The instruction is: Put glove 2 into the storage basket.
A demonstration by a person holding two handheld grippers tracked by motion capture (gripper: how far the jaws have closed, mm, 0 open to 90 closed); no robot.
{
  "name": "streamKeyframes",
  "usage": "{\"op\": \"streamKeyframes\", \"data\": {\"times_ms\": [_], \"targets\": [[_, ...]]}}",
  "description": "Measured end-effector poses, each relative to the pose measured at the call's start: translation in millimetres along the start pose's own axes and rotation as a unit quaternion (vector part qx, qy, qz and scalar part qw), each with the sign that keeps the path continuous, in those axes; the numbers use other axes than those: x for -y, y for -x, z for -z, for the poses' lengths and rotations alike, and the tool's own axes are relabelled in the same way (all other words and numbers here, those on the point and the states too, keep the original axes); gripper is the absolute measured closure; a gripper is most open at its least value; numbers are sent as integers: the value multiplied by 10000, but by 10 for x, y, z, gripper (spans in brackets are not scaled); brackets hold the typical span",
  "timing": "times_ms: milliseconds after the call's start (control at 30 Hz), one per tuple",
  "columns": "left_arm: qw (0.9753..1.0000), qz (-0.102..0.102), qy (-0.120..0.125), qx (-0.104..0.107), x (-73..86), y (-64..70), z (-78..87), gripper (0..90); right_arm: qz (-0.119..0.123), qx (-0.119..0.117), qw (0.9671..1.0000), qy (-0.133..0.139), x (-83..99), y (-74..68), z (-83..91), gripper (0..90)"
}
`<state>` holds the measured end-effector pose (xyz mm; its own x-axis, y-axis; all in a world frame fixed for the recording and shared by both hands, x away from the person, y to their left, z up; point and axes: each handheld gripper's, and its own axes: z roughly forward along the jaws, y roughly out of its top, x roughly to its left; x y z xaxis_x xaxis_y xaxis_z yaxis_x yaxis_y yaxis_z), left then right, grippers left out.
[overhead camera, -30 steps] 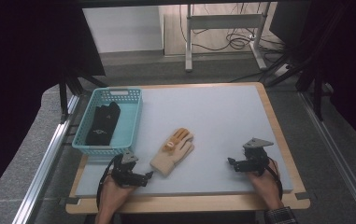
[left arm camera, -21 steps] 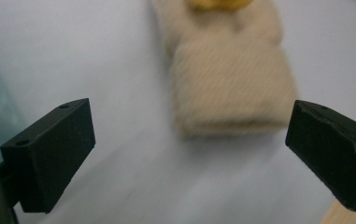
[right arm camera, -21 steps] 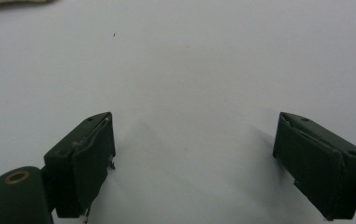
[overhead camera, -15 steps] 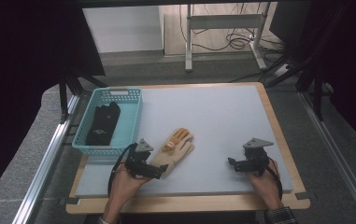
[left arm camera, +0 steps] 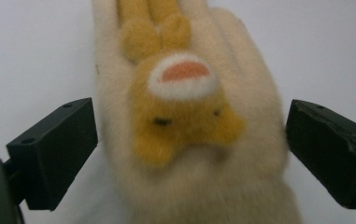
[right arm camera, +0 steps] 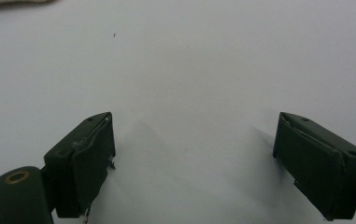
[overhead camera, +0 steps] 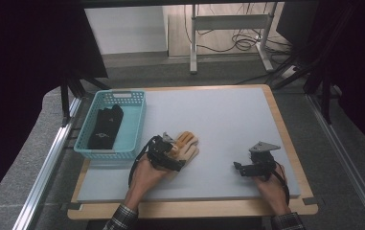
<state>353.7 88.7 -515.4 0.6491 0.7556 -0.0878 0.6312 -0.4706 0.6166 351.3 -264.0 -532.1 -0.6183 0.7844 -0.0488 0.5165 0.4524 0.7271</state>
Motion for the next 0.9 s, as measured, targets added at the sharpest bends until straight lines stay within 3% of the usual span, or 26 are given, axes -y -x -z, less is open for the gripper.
{"op": "streamKeyframes", "data": {"times_ms": [233,367,400,433,467,600,900], "targets": [[9992,-177,-347,-125,27,39,-170,93,0,0,10000,1,0,0,0,124],[9991,-213,-335,-141,36,69,-137,166,1,1,10000,1,0,-1,0,124],[9990,-243,-349,-134,33,78,-114,200,2,0,10000,2,1,0,-1,124],[9990,-243,-349,-134,33,78,-114,300,2,0,10000,2,1,0,-1,124],[9989,-256,-366,-122,31,82,-99,300,5,4,10000,0,1,-1,0,124],[9989,-237,-398,-97,18,105,-75,457,11,5,10000,-3,1,0,0,124],[9994,-190,-292,-69,-19,101,-1,571,6,0,10000,1,0,0,-1,124]]}}
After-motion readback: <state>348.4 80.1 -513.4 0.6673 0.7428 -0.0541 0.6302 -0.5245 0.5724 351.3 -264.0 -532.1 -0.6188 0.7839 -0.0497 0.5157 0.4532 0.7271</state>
